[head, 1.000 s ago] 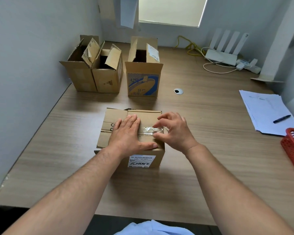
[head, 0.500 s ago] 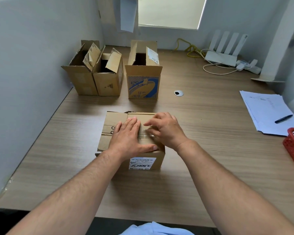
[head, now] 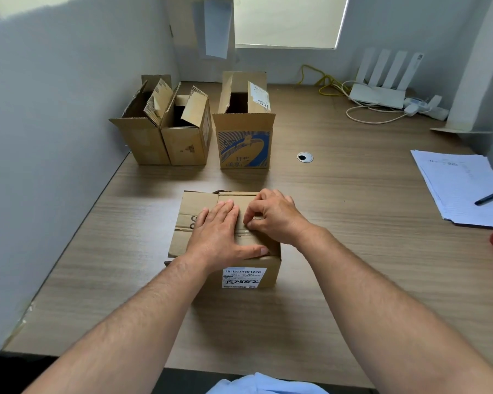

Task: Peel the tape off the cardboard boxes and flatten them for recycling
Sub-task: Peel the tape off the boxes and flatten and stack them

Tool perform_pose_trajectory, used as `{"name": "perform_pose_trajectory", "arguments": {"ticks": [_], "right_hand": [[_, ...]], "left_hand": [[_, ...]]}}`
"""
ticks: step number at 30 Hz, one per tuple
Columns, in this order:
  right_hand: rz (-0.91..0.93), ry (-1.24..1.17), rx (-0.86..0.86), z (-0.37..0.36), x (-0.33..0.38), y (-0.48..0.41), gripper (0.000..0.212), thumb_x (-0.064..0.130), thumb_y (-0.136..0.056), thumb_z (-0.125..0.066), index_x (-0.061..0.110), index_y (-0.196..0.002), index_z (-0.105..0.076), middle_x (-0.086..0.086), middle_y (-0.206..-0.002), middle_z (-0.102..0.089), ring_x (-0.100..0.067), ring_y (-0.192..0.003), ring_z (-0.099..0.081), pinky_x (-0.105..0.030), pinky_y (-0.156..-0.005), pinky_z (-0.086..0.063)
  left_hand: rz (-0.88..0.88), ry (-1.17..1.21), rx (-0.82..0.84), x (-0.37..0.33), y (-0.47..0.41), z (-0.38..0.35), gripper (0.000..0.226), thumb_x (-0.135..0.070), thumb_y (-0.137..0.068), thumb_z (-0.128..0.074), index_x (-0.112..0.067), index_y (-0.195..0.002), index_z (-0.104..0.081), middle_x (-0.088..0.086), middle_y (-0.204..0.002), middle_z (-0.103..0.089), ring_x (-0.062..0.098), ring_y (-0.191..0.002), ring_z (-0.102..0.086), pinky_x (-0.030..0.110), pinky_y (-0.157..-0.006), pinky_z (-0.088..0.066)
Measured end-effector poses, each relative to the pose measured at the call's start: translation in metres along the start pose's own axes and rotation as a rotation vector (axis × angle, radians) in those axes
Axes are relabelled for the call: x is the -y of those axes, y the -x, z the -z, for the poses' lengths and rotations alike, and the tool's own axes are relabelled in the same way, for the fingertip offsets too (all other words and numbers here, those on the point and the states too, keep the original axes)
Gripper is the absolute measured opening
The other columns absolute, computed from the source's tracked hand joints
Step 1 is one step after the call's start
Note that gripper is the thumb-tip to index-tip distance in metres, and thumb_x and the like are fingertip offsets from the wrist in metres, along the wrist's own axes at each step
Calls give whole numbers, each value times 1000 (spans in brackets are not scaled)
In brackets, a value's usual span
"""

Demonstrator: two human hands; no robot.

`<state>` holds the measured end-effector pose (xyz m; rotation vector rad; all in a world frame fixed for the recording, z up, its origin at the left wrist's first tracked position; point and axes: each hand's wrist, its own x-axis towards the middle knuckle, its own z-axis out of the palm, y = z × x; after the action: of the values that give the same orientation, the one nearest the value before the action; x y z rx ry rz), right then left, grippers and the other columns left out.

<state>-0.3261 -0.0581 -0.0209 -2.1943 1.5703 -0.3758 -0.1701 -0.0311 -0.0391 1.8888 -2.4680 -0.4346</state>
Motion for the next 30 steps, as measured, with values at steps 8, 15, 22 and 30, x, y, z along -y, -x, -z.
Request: {"name": "perform_pose_trajectory", "arguments": {"ticks": [8, 15, 22, 30], "right_hand": [[-123, -347, -115, 6, -13, 3, 8, 11, -90, -60, 11, -89, -68, -1, -101, -49, -18, -103, -47, -30, -95, -39], [-297, -293, -257, 4, -34, 22, 26, 40, -89, -60, 18, -79, -68, 4, -89, -49, -19, -98, -52, -30, -81, -43], [-186, 99, -332, -6, -16, 34, 28, 40, -85, -62, 19, -105, -60, 0, -109, -49, -17, -103, -49, -26, -77, -38], [15, -65, -430, -9, -21, 41, 45, 20, -79, -73, 24, -123, -65, -10, -125, -54, -26, -107, -56, -41, -89, -49]], "left_hand": [[2, 3, 5, 2, -1, -2, 115, -86, -69, -42, -18, -155, -7, -4, -163, 2, 10, -148, 8, 35, -120, 9], [-3, 6, 3, 0, 1, -1, 124, -90, -56, -28, -18, -155, -6, -3, -163, 2, 10, -148, 8, 35, -119, 10], [11, -8, 4, 0, 2, -2, 118, -88, -65, -36, -18, -155, -6, -3, -163, 2, 10, -148, 9, 36, -120, 8], [4, -13, -7, 0, 1, -2, 115, -86, -69, -40, -17, -155, -7, -2, -163, 0, 11, -148, 7, 38, -120, 7]]}}
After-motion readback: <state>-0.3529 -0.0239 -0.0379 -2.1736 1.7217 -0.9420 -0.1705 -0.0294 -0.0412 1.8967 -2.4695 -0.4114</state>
